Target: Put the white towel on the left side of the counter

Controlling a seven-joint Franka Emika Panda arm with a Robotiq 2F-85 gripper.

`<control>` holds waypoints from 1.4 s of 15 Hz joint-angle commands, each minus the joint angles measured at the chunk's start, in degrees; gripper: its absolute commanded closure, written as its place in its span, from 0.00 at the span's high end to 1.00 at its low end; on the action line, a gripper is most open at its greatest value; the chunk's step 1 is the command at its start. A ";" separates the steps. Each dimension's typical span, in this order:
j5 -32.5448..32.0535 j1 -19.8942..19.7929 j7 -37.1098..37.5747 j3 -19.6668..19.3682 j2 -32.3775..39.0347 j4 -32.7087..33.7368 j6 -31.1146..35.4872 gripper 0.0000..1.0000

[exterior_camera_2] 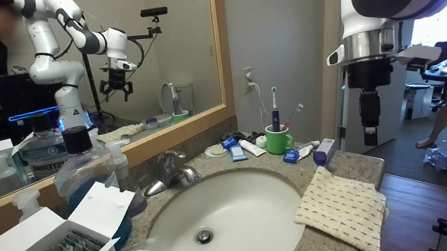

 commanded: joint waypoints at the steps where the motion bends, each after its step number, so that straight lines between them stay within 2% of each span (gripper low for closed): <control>1: 1.18 -2.11 -7.46 -0.76 8.05 6.99 -0.12 1.00; 10: 5.37 -8.66 -21.02 0.83 20.40 15.08 -3.13 1.00; 17: 3.59 -10.89 -20.44 2.97 19.20 12.87 -9.35 1.00; 20: 3.83 -10.64 -19.67 3.77 19.80 13.29 -10.21 1.00; 21: 3.88 -10.95 -20.24 3.75 21.00 13.67 -8.71 1.00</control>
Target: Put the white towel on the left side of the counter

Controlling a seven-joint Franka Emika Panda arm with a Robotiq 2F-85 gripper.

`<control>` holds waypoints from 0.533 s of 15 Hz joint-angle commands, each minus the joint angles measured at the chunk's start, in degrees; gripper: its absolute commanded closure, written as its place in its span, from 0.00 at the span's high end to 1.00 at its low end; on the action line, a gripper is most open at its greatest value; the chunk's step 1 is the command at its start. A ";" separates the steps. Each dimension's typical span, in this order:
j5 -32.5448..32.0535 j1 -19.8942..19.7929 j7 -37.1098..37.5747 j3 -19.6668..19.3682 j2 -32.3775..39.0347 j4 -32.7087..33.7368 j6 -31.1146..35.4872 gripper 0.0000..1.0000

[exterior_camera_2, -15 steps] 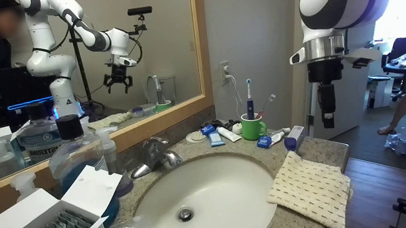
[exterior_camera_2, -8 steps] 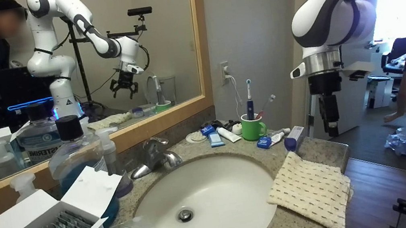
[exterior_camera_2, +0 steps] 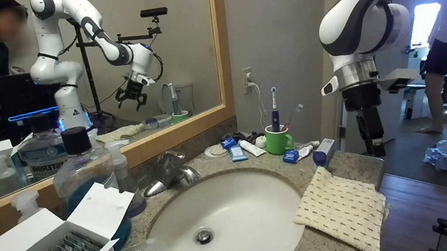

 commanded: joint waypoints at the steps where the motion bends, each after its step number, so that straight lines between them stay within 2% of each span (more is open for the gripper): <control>1: -0.12 -1.10 0.14 1.32 -0.03 0.04 -0.13 1.00; 8: 1.42 -0.84 -0.14 2.08 1.65 -1.14 1.27 1.00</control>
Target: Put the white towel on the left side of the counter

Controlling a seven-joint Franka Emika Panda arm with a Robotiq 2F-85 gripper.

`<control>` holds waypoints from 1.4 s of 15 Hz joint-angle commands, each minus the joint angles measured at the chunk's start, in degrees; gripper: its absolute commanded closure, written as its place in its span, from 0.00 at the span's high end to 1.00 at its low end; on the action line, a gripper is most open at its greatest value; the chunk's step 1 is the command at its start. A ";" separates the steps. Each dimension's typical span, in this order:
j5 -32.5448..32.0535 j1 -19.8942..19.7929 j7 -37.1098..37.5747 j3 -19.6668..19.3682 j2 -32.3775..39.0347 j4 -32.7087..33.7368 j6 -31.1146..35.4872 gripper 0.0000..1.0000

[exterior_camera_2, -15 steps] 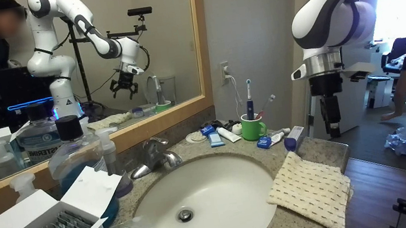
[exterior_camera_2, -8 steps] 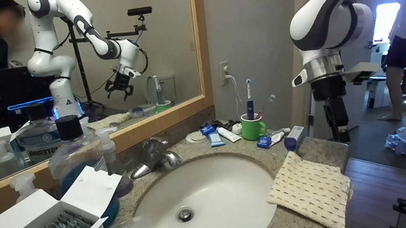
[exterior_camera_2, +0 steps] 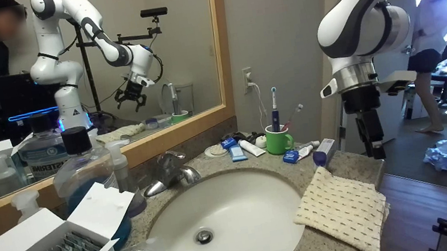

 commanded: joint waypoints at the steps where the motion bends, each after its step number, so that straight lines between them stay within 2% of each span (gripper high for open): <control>1: 1.45 -0.84 -0.15 1.85 1.64 -1.37 1.49 1.00; 8: 5.36 -2.28 -0.43 2.59 3.84 -3.94 3.79 1.00; 14: 8.80 -3.64 -7.67 3.41 4.76 -5.89 11.66 1.00; 20: 11.22 -4.04 -12.91 4.74 4.86 -6.96 13.18 1.00; 21: 11.62 -3.98 -13.39 4.91 4.68 -7.27 13.18 0.84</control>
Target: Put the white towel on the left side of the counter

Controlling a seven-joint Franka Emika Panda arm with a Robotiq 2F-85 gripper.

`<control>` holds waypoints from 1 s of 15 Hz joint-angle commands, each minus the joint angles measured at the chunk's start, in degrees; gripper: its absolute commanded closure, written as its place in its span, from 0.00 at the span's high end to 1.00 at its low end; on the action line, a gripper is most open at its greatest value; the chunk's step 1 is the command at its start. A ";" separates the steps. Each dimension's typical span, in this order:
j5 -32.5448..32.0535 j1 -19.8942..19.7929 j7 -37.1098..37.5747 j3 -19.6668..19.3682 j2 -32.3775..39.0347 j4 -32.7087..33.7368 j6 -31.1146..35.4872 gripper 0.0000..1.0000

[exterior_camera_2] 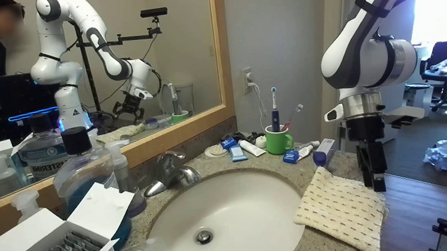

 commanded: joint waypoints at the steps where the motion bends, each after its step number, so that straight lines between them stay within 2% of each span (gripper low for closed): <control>1: 2.15 -0.87 -2.41 1.54 -0.96 -1.88 1.76 0.72; 4: 2.36 -0.77 -2.82 1.83 -0.64 -2.15 2.47 0.49; 5: 2.18 -0.74 -2.63 1.84 -0.61 -2.28 2.95 0.64; 6: 2.11 -0.73 -2.40 1.84 -0.57 -2.40 3.42 0.38; 7: 2.22 -0.80 -2.43 1.86 -0.54 -2.39 3.45 0.37; 11: 2.00 -0.77 -1.59 1.71 -1.04 -2.71 3.61 0.05; 13: 1.59 -1.00 -1.71 1.39 -2.44 -3.53 3.21 0.00; 15: 0.40 -1.01 -0.90 0.85 -5.45 -5.32 3.38 0.00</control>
